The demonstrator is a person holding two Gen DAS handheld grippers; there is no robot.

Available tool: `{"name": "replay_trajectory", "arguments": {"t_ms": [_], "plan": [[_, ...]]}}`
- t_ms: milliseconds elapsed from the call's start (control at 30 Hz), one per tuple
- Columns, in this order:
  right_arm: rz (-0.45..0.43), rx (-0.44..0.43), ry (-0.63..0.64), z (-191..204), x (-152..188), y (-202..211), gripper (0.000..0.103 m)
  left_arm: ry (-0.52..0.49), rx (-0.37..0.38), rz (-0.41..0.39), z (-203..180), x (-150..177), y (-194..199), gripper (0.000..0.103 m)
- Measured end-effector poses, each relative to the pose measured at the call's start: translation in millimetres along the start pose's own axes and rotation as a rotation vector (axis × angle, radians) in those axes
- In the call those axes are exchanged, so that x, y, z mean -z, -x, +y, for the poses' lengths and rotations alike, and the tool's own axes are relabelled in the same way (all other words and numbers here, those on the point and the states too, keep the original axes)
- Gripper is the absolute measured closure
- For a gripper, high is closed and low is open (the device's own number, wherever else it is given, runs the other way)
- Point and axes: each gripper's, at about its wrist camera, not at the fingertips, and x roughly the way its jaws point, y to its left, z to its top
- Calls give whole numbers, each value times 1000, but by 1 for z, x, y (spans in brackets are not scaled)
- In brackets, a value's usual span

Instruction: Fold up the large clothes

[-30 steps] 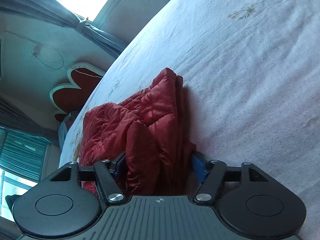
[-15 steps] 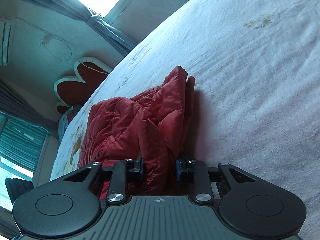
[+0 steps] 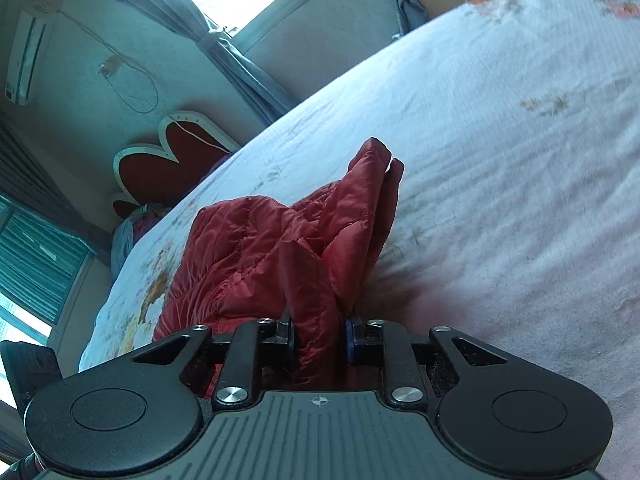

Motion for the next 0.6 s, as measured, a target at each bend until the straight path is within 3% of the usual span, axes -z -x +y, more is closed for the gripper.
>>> {"name": "replay_trajectory", "arguments": {"t_ms": [167, 300, 600], "plan": [[-32, 21, 35, 29, 6, 2, 82, -55, 29, -34, 2, -8, 19, 47], [-56, 12, 50, 65, 13, -8, 82, -78, 56, -61, 24, -20, 41, 47], [-44, 12, 75, 195, 43, -96, 82, -61, 57, -88, 153, -65, 106, 48]]}}
